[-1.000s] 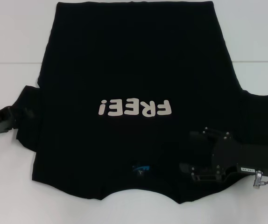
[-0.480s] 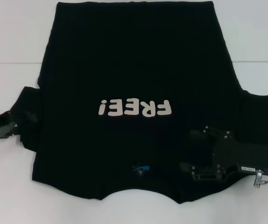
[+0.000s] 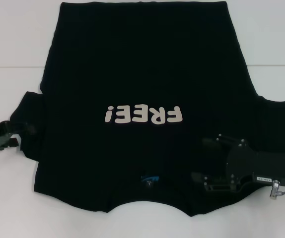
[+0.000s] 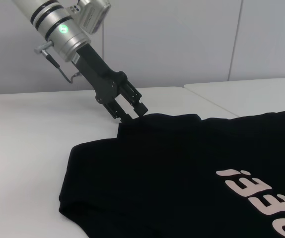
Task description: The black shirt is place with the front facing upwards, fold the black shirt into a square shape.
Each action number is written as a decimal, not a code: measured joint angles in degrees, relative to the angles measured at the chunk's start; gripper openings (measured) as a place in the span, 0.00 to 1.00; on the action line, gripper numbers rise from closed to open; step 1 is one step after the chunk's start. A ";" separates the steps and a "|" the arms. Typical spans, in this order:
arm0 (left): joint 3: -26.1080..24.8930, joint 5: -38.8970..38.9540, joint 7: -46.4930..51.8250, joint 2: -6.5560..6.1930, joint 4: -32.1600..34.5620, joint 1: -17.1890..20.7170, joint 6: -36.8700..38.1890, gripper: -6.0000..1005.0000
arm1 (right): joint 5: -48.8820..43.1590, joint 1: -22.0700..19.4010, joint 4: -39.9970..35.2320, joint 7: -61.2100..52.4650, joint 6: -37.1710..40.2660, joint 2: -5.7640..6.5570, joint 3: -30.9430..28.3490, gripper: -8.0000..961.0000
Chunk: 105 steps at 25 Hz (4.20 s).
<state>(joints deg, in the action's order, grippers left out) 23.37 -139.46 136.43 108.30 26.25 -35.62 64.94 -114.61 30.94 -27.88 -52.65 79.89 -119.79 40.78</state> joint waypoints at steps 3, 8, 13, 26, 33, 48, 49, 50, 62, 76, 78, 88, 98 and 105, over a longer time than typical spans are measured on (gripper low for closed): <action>0.23 -0.03 0.01 -0.04 -0.39 -0.32 0.40 0.72 | 0.01 0.00 0.00 0.00 0.01 0.00 0.00 0.98; 0.72 -0.03 0.03 0.17 -0.79 -1.00 0.92 0.71 | 0.00 0.00 0.01 0.00 0.25 0.00 0.00 0.98; 0.80 -0.03 0.05 0.45 -1.19 -1.37 -0.13 0.71 | 0.00 0.00 0.02 0.00 0.27 0.00 0.00 0.98; 2.30 0.10 -1.03 0.71 -0.82 -2.36 -3.10 0.55 | 0.10 0.00 0.01 0.00 0.60 0.00 -0.33 0.98; 4.50 0.09 -0.40 1.27 -0.85 -2.76 -5.03 0.31 | 0.10 0.00 -0.05 0.00 0.72 0.00 -0.30 0.98; 3.78 1.84 0.51 0.20 1.99 0.03 -4.44 0.01 | 0.36 0.00 -0.07 0.00 0.80 0.03 -0.60 0.98; 3.72 1.84 0.80 -0.04 2.42 0.53 -4.38 0.01 | 0.36 0.00 -0.07 0.00 0.80 0.06 -0.63 0.98; 3.58 1.84 1.01 -0.21 2.82 0.99 -4.38 0.01 | 0.36 0.00 -0.07 0.00 0.80 0.06 -0.65 0.98; 1.14 1.84 1.16 -0.83 4.68 2.84 -3.74 0.02 | 0.36 0.15 -0.11 0.06 0.78 0.17 -0.67 0.98; 9.34 1.42 1.43 4.72 14.59 -4.98 4.07 0.03 | 0.09 0.01 0.29 0.09 0.62 0.09 -0.52 0.98; 12.48 1.31 1.96 6.00 15.55 -5.58 3.55 0.03 | 0.09 0.00 0.39 0.08 0.70 0.09 -0.43 0.98; 16.22 6.26 0.16 6.88 11.69 -5.99 6.39 0.19 | 0.14 -0.05 0.47 -0.27 0.68 0.09 -0.60 0.98; 13.06 23.80 -40.63 8.59 9.34 2.28 23.97 0.60 | 0.05 0.30 -4.07 -27.46 -0.65 2.97 -4.04 0.98; 13.35 26.36 -62.85 12.67 10.85 8.07 29.06 0.84 | -10.14 1.60 -12.41 -65.00 -0.58 9.72 -3.60 0.98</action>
<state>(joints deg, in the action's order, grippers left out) 36.73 -113.10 73.58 120.97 37.11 -27.55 94.00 -124.75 32.53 -40.30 -117.65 79.31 -110.07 37.18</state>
